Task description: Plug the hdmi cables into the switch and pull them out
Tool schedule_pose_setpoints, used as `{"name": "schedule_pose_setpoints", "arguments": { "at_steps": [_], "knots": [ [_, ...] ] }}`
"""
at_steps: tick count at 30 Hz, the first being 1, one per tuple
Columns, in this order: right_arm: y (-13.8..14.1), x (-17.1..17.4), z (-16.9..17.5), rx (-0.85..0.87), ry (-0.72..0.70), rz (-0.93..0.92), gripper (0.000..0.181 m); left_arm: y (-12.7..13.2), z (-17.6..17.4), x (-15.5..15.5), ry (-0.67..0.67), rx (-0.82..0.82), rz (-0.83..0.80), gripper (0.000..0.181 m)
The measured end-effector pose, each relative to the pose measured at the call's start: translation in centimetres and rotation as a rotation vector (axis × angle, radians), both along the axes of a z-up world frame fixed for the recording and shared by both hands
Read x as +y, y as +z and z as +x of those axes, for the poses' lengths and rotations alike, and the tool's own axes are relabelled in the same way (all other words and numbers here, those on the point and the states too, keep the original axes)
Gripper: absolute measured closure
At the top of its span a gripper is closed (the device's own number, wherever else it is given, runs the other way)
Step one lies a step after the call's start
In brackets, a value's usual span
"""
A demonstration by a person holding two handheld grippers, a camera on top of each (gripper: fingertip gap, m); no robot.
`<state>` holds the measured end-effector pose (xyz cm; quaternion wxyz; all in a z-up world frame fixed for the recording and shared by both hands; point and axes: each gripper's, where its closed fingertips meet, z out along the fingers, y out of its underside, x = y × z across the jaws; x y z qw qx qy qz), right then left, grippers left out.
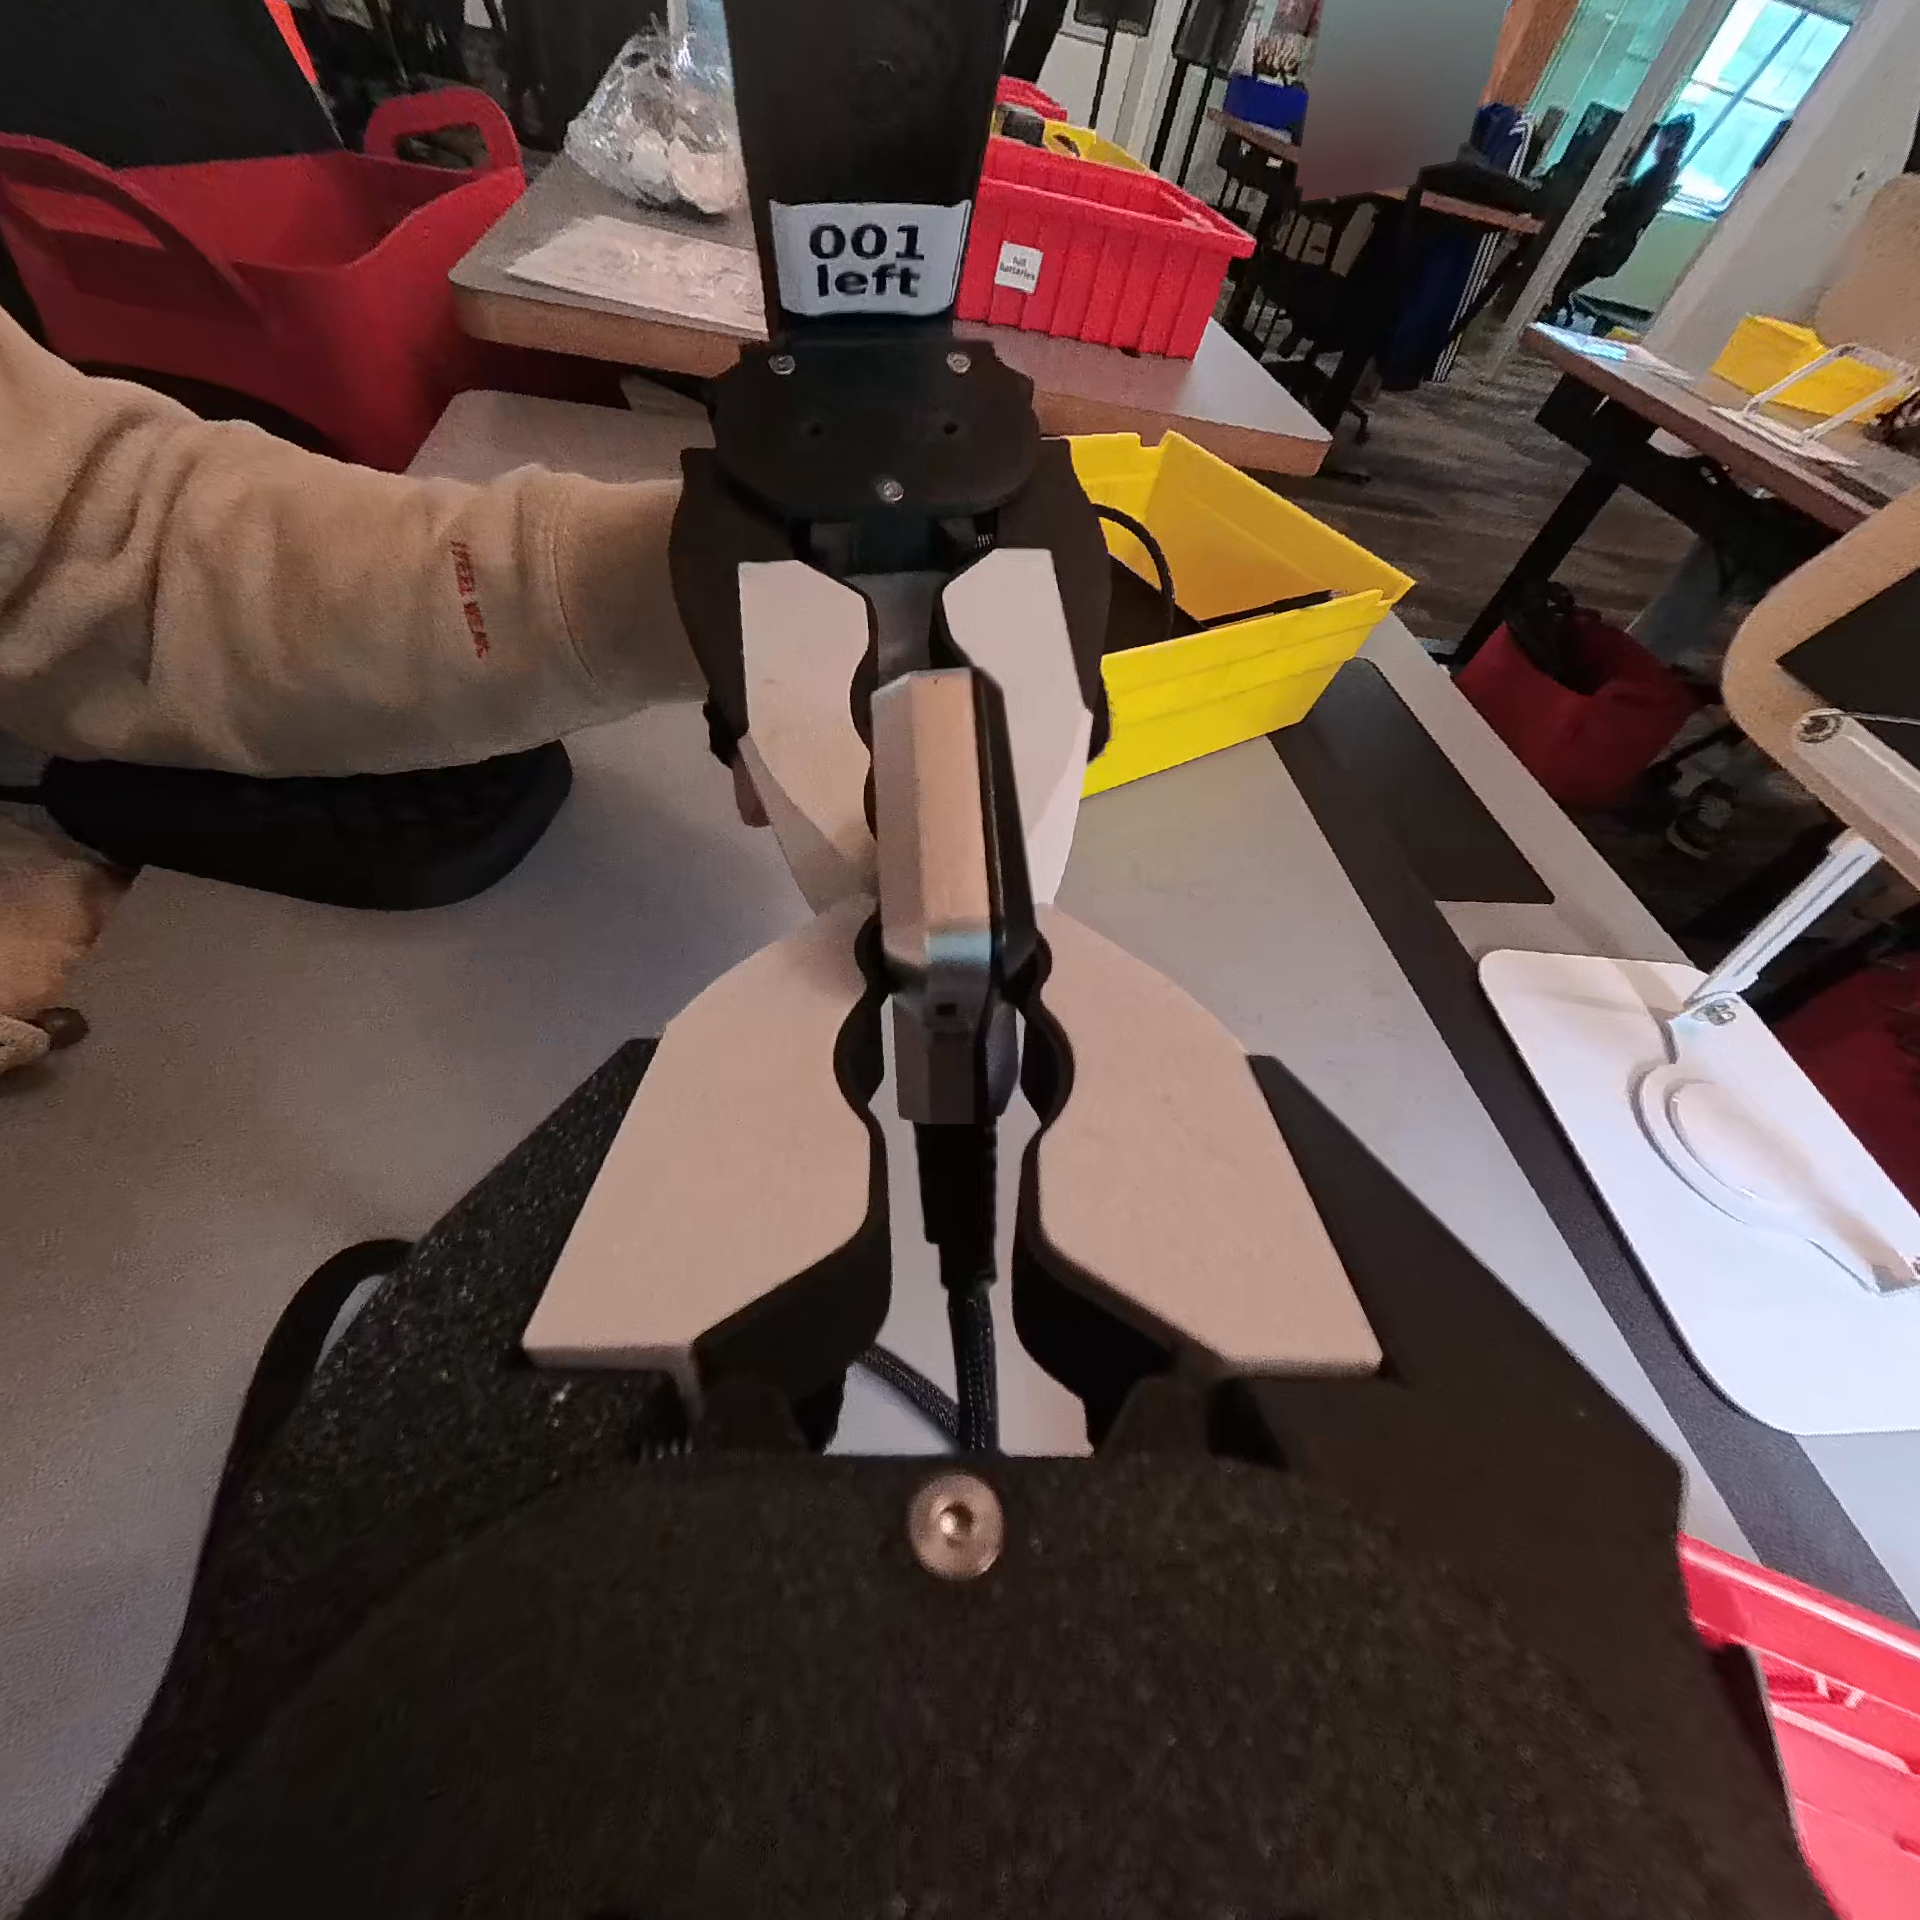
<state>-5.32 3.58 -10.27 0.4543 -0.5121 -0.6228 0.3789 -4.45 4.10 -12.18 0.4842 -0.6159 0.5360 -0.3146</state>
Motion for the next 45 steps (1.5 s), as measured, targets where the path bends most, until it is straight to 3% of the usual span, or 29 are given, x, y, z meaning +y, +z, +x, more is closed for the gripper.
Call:
{"name": "schedule_pose_setpoints", "arguments": {
  "at_steps": [11, 13, 16, 18, 22, 26, 28, 29, 32, 39, 45],
  "knots": [
    [0.6, 1.0, 0.5, 0.024, -0.052, -0.028, 0.153, 2.6, -0.5, 0.2, -0.042, -0.266, -0.104, 0.160],
    [1.6, 2.2, 0.6, 0.059, -0.133, 0.009, 0.148, 3.3, -1.3, 1.1, 0.003, -0.319, -0.121, 0.160],
    [2.9, 4.3, 1.3, 0.089, -0.314, 0.007, 0.155, 4.7, -3.0, 3.2, 0.139, -0.426, -0.155, 0.160],
    [3.3, 3.6, 0.7, 0.120, -0.307, -0.051, 0.160, 5.3, -4.2, 4.6, 0.238, -0.495, -0.181, 0.160],
    [0.7, 0.4, -3.3, 0.063, -0.213, -0.314, 0.160, 5.7, -5.5, 6.0, 0.372, -0.563, -0.200, 0.160],
    [-3.1, 0.3, -6.1, 0.032, -0.284, -0.431, 0.140, 6.7, -5.9, 6.2, 0.404, -0.675, -0.228, 0.160],
    [-2.9, 2.3, -5.4, 0.113, -0.365, -0.485, 0.136, 7.1, -5.6, 5.8, 0.368, -0.708, -0.254, 0.160],
    [-2.0, 3.2, -4.7, 0.186, -0.377, -0.540, 0.142, 7.1, -5.5, 5.7, 0.365, -0.714, -0.257, 0.159],
    [1.1, 4.6, -2.6, 0.395, -0.326, -0.730, 0.149, 7.3, -5.3, 5.5, 0.336, -0.734, -0.230, 0.159],
    [1.8, 2.6, -3.9, 0.435, -0.230, -0.853, 0.138, 8.0, -5.5, 5.4, 0.345, -0.892, -0.227, 0.159],
    [3.7, 4.0, -2.3, 0.756, -0.244, -1.102, 0.138, 8.5, -4.2, 4.2, 0.293, -0.979, -0.201, 0.159]
  ]
}}
